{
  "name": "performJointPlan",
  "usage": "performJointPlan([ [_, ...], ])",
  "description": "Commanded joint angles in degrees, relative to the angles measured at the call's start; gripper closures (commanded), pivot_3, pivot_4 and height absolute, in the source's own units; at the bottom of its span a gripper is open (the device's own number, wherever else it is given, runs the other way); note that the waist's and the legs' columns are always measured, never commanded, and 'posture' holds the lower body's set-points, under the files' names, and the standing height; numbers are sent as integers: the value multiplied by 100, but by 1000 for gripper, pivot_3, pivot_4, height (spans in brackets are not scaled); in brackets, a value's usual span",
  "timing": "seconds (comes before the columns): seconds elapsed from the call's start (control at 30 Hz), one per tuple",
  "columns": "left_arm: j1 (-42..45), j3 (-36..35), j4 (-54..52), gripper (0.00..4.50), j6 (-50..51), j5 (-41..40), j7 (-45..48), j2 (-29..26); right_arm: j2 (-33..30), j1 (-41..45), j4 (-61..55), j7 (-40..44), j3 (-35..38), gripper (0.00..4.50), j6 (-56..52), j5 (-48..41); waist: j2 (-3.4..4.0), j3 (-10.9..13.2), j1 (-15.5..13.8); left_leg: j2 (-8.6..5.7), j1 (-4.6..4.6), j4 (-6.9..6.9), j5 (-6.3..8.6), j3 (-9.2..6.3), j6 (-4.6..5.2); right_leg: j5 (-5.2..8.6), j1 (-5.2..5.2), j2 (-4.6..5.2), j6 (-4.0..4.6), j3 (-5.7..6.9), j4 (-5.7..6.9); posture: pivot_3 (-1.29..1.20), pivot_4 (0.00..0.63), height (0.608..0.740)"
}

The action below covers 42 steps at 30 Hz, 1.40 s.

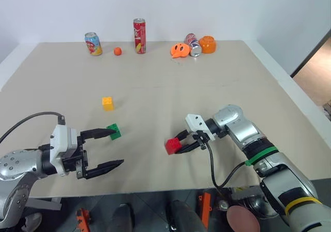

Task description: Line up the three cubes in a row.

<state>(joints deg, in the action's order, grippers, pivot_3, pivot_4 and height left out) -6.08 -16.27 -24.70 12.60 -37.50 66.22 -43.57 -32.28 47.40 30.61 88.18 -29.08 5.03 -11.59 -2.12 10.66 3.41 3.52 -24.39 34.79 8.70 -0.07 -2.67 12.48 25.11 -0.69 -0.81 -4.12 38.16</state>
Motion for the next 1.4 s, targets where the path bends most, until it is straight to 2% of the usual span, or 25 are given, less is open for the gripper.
performJointPlan([
  [0.03, -42, 9, 136, 0, -204, 104, 64, 45, 6, 159, 38, 432, 56, 3287, -5, 9, 0, 0, 0, 0, 1, 0, 0, 0, 0, 0, 0, 0, 0, 0, 1, 0, 150, 740],
  [0.33, 34, 189, 224, 0, -298, 257, 27, 120, 372, 704, 963, 329, 388, 3287, 81, 189, 0, 0, 9, 3, 6, 4, -4, 3, 3, -3, -3, -1, 3, -1, 1, 0, 150, 740],
  [1.0, -157, 142, -131, 0, -179, 194, -291, 169, 915, 983, 2274, 304, 595, 3287, 798, 786, -1, 0, 70, 3, 20, -1, -7, 4, 6, -8, -11, -2, 4, -4, 5, 0, 150, 740],
  [1.1, -164, 174, -152, 0, -181, 201, -331, 185, 965, 1027, 2458, 200, 644, 1866, 907, 868, -1, -1, 73, 3, 20, 7, -9, 4, 7, -9, -14, -1, 5, -4, 5, 0, 150, 740],
  [1.17, -150, 184, -157, 0, -180, 198, -357, 185, 1001, 1051, 2567, 103, 677, 1333, 972, 921, -2, -1, 91, 3, 25, 8, -9, 5, 8, -11, -16, -1, 8, -6, 5, 0, 150, 740],
  [1.27, -123, 196, -168, 0, -168, 185, -388, 181, 1016, 1075, 2661, 40, 706, 263, 1034, 960, -2, -1, 114, 3, 39, 9, -9, 5, 9, -21, -19, -2, 16, -9, 5, 0, 150, 740],
  [1.3, -114, 200, -174, 0, -161, 183, -395, 178, 1008, 1085, 2683, 47, 718, 20, 1044, 963, -2, -1, 116, 2, 44, 9, -10, 5, 9, -25, -19, -1, 20, -10, 5, 0, 150, 740],
  [1.4, -69, 198, -169, 0, -138, 168, -405, 166, 961, 1143, 2741, 113, 761, 20, 1044, 973, 0, 0, 137, -2, 55, 9, -9, 4, 8, -35, -20, 0, 32, -12, 4, 0, 150, 740],
])
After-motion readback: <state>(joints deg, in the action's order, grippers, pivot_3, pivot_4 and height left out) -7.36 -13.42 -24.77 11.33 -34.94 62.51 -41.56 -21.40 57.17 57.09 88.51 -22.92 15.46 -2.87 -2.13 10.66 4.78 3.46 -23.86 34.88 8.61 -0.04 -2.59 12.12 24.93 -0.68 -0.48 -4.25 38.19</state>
